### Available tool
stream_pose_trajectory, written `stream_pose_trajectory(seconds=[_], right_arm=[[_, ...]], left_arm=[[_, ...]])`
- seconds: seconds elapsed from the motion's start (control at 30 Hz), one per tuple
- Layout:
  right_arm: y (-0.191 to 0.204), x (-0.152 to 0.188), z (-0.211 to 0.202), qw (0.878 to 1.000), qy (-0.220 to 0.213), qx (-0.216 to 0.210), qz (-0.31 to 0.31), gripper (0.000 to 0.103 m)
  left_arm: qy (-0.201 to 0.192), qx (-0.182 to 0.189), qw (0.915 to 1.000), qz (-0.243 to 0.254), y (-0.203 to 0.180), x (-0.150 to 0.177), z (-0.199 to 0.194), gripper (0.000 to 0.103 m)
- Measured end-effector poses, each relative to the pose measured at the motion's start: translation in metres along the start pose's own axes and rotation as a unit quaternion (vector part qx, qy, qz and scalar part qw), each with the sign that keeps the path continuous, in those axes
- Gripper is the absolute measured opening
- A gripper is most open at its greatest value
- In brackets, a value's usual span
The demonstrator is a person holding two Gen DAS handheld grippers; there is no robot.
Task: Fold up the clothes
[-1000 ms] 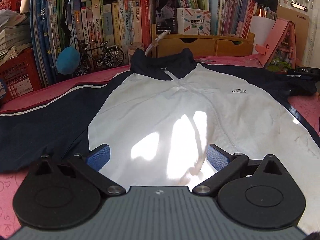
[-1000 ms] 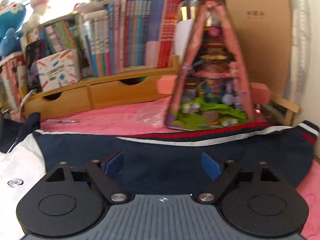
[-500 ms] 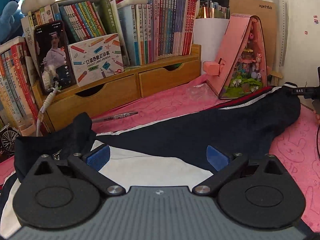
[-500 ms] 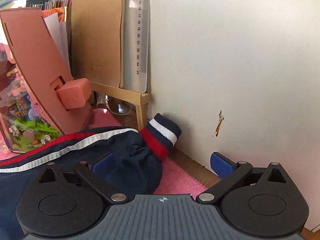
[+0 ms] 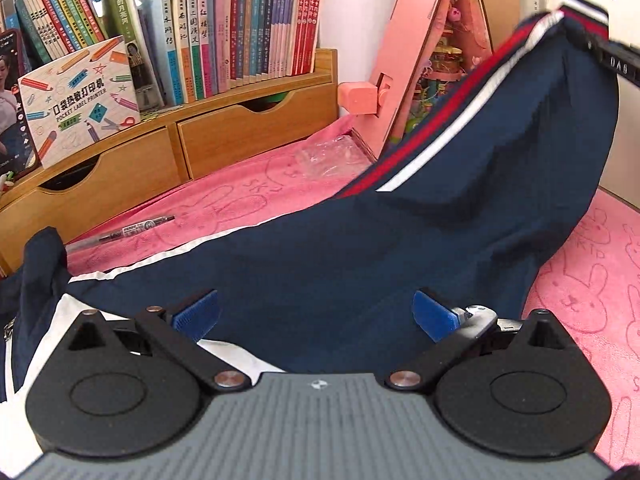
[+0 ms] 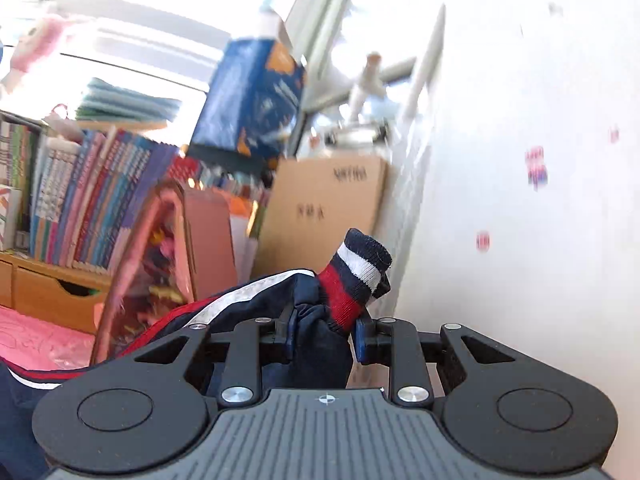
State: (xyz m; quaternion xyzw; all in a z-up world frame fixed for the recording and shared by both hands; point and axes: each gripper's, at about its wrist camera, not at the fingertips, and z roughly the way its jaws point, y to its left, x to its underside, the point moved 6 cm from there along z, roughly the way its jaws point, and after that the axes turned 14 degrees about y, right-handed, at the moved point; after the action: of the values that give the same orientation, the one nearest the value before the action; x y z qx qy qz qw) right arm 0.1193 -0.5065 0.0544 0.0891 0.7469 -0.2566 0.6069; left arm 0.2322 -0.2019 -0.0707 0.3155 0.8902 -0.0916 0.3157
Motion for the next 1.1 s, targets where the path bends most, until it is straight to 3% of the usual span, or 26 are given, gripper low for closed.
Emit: stream_pose_trajectory(seconds=[0.1, 0.17, 0.33, 0.4, 0.5, 0.53, 0.63, 0.77, 0.83, 0.9, 0.97, 1.0, 1.03, 1.1], right_arm=[[0.007, -0.038, -0.03, 0.995, -0.093, 0.011, -0.044, 0.028], [0.003, -0.052, -0.023, 0.994, -0.093, 0.017, -0.051, 0.03], [-0.009, -0.035, 0.033, 0.998, -0.014, 0.038, -0.046, 0.03], [-0.01, -0.008, 0.052, 0.998, 0.033, 0.042, -0.035, 0.033], [-0.012, 0.031, 0.079, 0.992, 0.115, 0.052, -0.023, 0.039], [-0.014, 0.042, 0.087, 0.988, 0.143, 0.054, -0.018, 0.049], [-0.019, 0.065, 0.099, 0.975, 0.218, 0.05, -0.005, 0.097], [-0.019, 0.059, 0.065, 0.978, 0.204, 0.039, -0.002, 0.103], [-0.004, 0.046, 0.043, 0.979, 0.197, -0.041, 0.024, 0.103], [0.032, 0.033, 0.027, 0.967, 0.205, -0.15, 0.036, 0.096], [0.089, 0.025, 0.018, 0.942, 0.227, -0.246, 0.027, 0.075], [0.12, 0.021, 0.015, 0.925, 0.24, -0.293, 0.023, 0.066], [0.154, 0.021, 0.012, 0.907, 0.255, -0.336, 0.018, 0.052], [0.22, 0.021, 0.003, 0.873, 0.283, -0.398, -0.008, 0.042]], left_arm=[[-0.007, 0.011, 0.9999, 0.003, -0.009, -0.006, 0.008, 0.103], [-0.009, 0.019, 0.9998, -0.002, -0.013, -0.012, 0.013, 0.103], [0.01, 0.035, 0.9991, -0.02, -0.018, -0.024, 0.031, 0.103], [0.034, 0.027, 0.9989, -0.014, -0.022, -0.025, 0.044, 0.103], [0.036, 0.017, 0.9992, -0.001, -0.028, -0.026, 0.048, 0.103], [0.04, 0.018, 0.999, -0.003, -0.028, -0.027, 0.048, 0.103], [0.052, 0.025, 0.9983, -0.01, -0.028, -0.025, 0.042, 0.103], [0.034, 0.052, 0.9978, -0.024, -0.016, 0.003, -0.004, 0.103], [0.026, 0.051, 0.9978, -0.032, -0.004, 0.023, -0.026, 0.103], [0.028, 0.025, 0.9981, -0.048, 0.012, 0.048, -0.047, 0.103], [0.033, -0.01, 0.998, -0.053, 0.024, 0.07, -0.061, 0.103], [0.035, -0.024, 0.9975, -0.056, 0.028, 0.079, -0.067, 0.103], [0.038, -0.032, 0.997, -0.06, 0.032, 0.088, -0.072, 0.103], [0.046, -0.031, 0.9956, -0.075, 0.037, 0.107, -0.081, 0.103]])
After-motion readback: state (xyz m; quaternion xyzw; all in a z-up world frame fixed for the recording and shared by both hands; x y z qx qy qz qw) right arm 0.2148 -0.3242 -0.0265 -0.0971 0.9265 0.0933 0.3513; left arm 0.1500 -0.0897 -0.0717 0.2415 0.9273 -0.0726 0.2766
